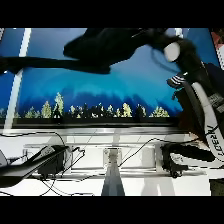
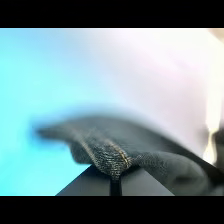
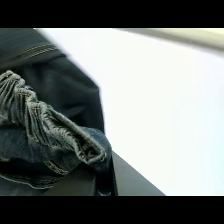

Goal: Fold the clothes and pants, and hang the long-sleeved shirts on hangers.

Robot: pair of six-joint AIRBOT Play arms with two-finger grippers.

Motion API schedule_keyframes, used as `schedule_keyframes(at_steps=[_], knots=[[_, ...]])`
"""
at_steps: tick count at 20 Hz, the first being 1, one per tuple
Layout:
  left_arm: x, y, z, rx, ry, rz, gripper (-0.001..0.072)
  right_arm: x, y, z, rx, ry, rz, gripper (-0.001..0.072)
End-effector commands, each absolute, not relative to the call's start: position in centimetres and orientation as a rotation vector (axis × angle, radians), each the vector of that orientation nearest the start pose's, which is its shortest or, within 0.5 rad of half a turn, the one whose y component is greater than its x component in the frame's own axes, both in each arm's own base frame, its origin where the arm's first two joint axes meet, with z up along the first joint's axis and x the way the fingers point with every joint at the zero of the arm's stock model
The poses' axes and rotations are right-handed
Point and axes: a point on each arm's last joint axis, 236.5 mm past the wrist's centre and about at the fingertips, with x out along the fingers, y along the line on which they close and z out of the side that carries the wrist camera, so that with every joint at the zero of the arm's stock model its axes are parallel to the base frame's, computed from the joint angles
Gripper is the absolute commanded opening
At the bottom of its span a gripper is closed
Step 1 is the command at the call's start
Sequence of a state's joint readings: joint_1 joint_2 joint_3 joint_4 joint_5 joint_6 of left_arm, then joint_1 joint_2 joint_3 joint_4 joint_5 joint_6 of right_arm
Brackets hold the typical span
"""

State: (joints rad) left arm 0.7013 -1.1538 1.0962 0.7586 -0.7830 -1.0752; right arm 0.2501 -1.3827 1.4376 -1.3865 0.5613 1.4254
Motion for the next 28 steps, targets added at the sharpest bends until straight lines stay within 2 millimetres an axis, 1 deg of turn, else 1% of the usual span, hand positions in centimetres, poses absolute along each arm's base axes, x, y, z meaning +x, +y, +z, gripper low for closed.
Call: schedule_keyframes(at_steps=[1,3,5,6,7,8,9,10,12,14,15,16,17,18,19,20,21,22,24,25,26,27,28], knots=[[37.6,24.5,10.7,-0.477,0.649,0.329,0.0022,49.3,9.6,12.0,0.114,0.841,0.21,0.0041],[35.3,25.2,6.6,-0.435,0.82,0.341,0.0023,46.3,8.6,9.2,0.068,1.005,0.218,0.0039],[34.3,25.1,3.7,-0.437,0.927,0.328,0.0022,43.9,7.9,7.1,0.007,1.123,0.224,0.0039],[34.1,25.0,3.0,-0.447,0.95,0.321,0.0023,42.7,7.7,6.1,0.0,1.177,0.224,0.0039],[34.3,25.2,2.7,-0.448,0.947,0.326,0.0023,41.9,7.5,5.3,-0.01,1.215,0.219,0.0039],[34.7,25.9,3.1,-0.434,0.92,0.344,0.0022,41.8,7.2,5.1,-0.019,1.224,0.212,0.0039],[35.3,26.8,4.2,-0.419,0.88,0.367,0.0022,42.1,6.8,5.3,-0.033,1.205,0.2,0.0039],[36.0,27.8,5.8,-0.411,0.833,0.393,0.0022,42.8,6.3,5.9,-0.051,1.169,0.183,0.0039],[37.4,29.6,10.2,-0.356,0.735,0.424,0.0021,43.8,4.5,7.6,-0.053,1.094,0.121,0.004],[38.2,31.1,14.5,-0.283,0.651,0.452,0.0021,44.5,1.1,9.7,0.052,1.021,0.0,0.0041],[38.8,31.8,16.8,-0.258,0.592,0.466,0.0021,45.2,-0.9,11.3,0.128,0.951,-0.064,0.0041],[39.5,31.9,18.8,-0.255,0.533,0.464,0.0021,45.7,-2.7,13.2,0.212,0.868,-0.126,0.0041],[40.2,31.5,20.2,-0.273,0.486,0.447,0.0021,45.7,-4.1,14.7,0.266,0.814,-0.166,0.004],[40.5,31.0,20.4,-0.28,0.48,0.431,0.0021,45.2,-5.1,15.6,0.281,0.796,-0.188,0.004],[40.4,30.5,19.4,-0.283,0.522,0.416,0.0021,44.2,-5.5,15.6,0.286,0.819,-0.201,0.004],[39.9,29.9,17.5,-0.293,0.6,0.393,0.0021,42.8,-5.4,14.9,0.286,0.877,-0.206,0.004],[39.1,29.4,14.9,-0.299,0.704,0.374,0.0021,41.3,-4.6,13.3,0.281,0.959,-0.198,0.004],[37.8,28.9,11.8,-0.308,0.829,0.356,0.0021,39.8,-3.7,11.7,0.265,1.023,-0.182,0.004],[34.5,28.1,6.1,-0.329,1.065,0.332,0.0022,36.8,-1.7,8.5,0.241,1.094,-0.148,0.004],[32.3,28.1,3.4,-0.318,1.183,0.339,0.0022,35.1,-1.1,7.0,0.238,1.121,-0.14,0.004],[30.4,28.3,1.3,-0.298,1.276,0.351,0.0022,33.0,-0.7,5.4,0.243,1.159,-0.143,0.004],[28.4,28.7,-0.4,-0.272,1.354,0.373,0.0022,30.5,-0.4,3.5,0.255,1.21,-0.147,0.004],[26.7,29.0,-1.7,-0.249,1.418,0.389,0.0022,27.9,-0.1,1.9,0.259,1.271,-0.15,0.004]])
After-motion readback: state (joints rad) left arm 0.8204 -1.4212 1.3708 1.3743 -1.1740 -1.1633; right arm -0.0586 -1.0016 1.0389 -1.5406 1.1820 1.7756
